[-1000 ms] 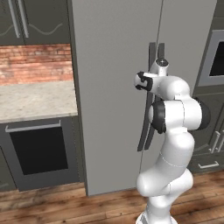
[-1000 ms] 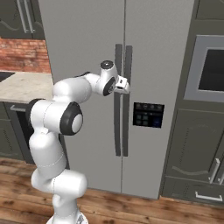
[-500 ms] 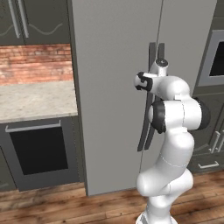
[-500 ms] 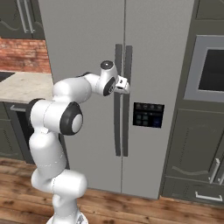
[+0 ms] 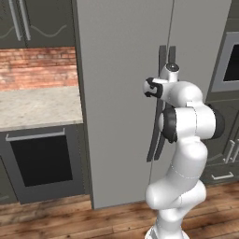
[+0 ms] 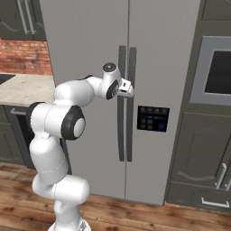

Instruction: Retrieve the sausage and cheese from the fridge and place them on the cutting board on the counter.

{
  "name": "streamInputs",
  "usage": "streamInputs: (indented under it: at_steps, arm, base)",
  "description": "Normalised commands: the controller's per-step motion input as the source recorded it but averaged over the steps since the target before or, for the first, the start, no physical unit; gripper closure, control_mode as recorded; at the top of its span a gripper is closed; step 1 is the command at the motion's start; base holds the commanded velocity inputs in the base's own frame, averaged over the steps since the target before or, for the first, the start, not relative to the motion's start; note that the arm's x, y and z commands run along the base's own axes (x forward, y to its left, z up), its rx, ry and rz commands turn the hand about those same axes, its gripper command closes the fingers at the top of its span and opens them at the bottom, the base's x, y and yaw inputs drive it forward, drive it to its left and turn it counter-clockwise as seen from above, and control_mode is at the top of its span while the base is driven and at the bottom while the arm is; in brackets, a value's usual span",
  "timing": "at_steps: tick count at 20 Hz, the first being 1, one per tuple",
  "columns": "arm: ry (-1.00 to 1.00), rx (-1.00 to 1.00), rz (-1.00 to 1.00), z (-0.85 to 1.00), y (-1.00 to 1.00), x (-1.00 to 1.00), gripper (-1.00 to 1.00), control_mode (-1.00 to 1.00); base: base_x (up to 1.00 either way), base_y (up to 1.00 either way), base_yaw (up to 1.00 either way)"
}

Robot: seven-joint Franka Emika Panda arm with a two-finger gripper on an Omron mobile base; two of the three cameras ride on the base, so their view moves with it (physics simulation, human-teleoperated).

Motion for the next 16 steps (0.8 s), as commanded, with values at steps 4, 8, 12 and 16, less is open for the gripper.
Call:
streamInputs:
  at_steps: [4,8,12,16]
  arm:
    - [0.00,0.00,-0.03,-0.12,-0.08,-0.13,-1.00,-1.00]
    - [0.00,0.00,-0.02,-0.24,-0.01,-0.01,-1.00,-1.00]
    - [0.00,0.00,-0.04,-0.38,0.00,0.11,-1.00,-1.00]
    - [0.00,0.00,0.00,-0.42,0.00,0.56,-1.00,-1.00]
  base:
    - [0.00,0.00,0.00]
    - [0.00,0.00,0.00]
    - [0.00,0.00,0.00]
    - [0.00,0.00,0.00]
